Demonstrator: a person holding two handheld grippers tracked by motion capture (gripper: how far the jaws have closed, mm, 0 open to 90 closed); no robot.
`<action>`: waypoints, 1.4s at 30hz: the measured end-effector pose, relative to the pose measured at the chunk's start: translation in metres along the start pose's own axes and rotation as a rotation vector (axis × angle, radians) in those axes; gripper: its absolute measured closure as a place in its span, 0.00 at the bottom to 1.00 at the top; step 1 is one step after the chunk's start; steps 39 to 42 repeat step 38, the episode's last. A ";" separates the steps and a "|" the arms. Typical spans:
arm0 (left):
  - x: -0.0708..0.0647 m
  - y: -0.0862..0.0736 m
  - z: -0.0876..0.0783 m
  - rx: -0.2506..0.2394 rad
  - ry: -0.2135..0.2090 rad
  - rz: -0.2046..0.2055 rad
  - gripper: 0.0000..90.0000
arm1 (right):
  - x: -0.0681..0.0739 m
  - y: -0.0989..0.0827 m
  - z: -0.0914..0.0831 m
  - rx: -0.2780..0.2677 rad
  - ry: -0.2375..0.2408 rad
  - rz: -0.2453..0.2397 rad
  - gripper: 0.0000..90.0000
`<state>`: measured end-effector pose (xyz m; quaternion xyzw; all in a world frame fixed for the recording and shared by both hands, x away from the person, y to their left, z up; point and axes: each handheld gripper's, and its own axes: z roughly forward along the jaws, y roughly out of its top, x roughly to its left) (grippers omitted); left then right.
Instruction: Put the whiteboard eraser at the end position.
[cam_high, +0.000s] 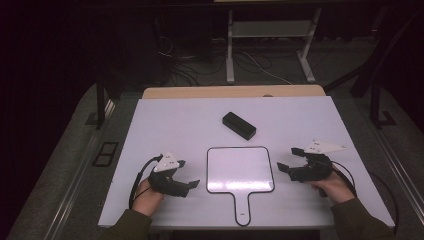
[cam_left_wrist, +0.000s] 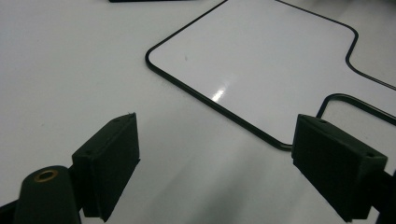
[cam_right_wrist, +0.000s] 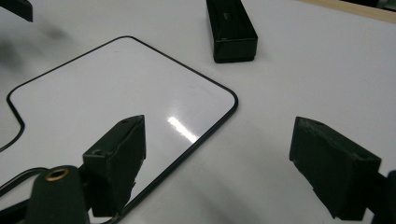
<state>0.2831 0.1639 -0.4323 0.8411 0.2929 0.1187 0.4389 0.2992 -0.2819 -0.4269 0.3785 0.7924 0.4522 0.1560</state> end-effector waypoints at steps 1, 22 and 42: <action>0.000 0.000 0.000 0.003 0.000 0.002 0.16 | 0.000 -0.002 -0.002 -0.003 0.005 0.002 0.19; 0.000 0.000 -0.001 0.007 0.002 0.006 0.16 | 0.008 -0.037 -0.026 -0.024 0.010 -0.002 0.19; 0.001 0.000 -0.001 0.006 0.004 0.005 0.16 | 0.009 -0.044 -0.026 0.003 0.025 0.001 0.19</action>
